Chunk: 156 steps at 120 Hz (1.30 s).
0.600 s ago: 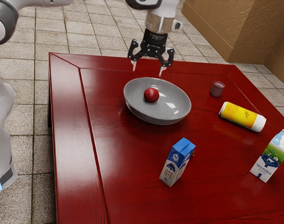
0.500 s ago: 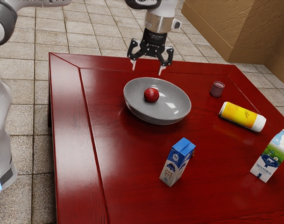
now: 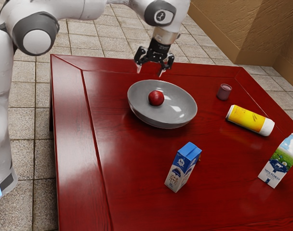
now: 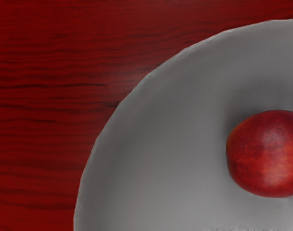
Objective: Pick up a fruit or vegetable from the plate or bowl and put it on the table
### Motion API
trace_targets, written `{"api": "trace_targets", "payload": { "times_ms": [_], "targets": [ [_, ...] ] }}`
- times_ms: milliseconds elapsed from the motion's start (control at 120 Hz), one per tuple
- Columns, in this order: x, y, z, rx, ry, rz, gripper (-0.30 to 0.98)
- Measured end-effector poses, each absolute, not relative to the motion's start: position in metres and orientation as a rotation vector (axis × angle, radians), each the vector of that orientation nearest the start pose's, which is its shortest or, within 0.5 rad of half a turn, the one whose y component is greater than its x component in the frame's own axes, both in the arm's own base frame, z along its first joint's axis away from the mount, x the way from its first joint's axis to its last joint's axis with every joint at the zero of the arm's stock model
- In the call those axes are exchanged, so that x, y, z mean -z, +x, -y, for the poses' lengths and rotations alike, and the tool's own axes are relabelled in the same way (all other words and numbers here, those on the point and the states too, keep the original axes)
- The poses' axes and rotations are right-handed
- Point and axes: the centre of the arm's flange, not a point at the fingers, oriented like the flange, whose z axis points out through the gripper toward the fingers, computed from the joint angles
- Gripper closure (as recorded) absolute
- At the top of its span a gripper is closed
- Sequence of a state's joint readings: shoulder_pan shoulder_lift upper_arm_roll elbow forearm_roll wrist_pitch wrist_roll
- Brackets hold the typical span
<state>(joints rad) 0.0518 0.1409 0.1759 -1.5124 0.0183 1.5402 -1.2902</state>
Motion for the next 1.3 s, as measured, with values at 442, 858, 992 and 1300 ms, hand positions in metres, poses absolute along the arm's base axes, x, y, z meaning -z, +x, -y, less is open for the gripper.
{"api": "trace_targets", "payload": {
  "times_ms": [442,858,992,1300],
  "targets": [
    [-0.507,0.601,-0.160,-0.077,-2.196,2.175,0.00],
    [-0.472,0.622,-0.165,-0.061,-2.196,2.196,0.00],
    [-0.465,0.626,-0.163,-0.053,-2.202,2.191,0.00],
    [-0.446,0.632,-0.164,-0.066,-2.200,2.206,0.00]
  ]
}}
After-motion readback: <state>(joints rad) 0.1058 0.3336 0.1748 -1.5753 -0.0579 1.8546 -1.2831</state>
